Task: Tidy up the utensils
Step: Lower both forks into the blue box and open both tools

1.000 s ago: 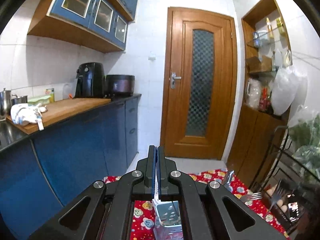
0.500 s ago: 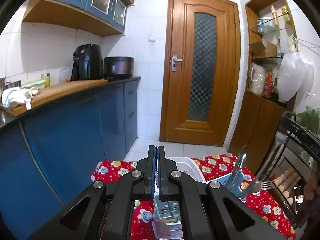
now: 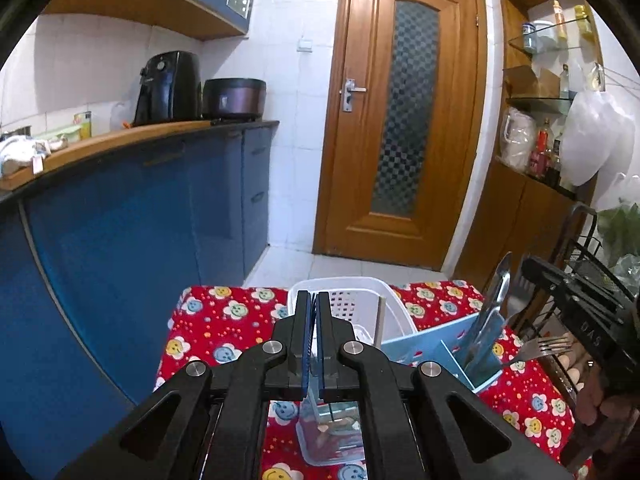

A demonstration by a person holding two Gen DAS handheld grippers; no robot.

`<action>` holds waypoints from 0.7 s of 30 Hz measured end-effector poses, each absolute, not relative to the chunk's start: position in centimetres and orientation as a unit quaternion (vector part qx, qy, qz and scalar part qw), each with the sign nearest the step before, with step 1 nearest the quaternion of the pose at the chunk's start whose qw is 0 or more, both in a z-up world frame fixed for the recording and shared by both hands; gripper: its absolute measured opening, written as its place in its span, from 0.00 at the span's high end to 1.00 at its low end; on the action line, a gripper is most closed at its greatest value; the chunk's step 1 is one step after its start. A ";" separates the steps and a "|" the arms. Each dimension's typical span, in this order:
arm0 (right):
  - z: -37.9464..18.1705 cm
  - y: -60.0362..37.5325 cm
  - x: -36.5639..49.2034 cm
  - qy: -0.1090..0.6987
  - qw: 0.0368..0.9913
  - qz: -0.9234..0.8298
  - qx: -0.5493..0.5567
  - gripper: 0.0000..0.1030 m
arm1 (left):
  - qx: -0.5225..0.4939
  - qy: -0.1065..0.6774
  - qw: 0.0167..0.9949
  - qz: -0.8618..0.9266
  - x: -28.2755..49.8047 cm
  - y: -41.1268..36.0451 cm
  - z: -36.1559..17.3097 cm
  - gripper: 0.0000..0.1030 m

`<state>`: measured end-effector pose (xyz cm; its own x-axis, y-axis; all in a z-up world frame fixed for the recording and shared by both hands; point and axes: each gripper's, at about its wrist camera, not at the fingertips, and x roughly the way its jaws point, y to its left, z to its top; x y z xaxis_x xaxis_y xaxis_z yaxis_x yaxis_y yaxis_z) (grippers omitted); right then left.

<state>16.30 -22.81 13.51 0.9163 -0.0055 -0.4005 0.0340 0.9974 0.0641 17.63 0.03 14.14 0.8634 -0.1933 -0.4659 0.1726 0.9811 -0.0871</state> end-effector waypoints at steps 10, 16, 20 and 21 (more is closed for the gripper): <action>14.0 -22.8 16.1 0.209 0.976 0.019 0.063 0.65 | 0.000 0.249 0.963 -0.106 17.3 -1.1 14.5 0.88; 15.7 -22.8 14.4 0.185 0.980 0.030 0.066 0.65 | -0.006 0.224 0.968 -0.116 15.3 -1.1 16.7 0.62; 16.9 -22.9 12.6 0.177 0.980 0.040 0.081 0.65 | 0.000 0.205 0.971 -0.126 12.9 -1.1 18.4 0.60; 17.1 -22.9 11.9 0.175 0.980 0.043 0.085 0.65 | 0.002 0.202 0.971 -0.127 12.3 -1.1 18.7 0.60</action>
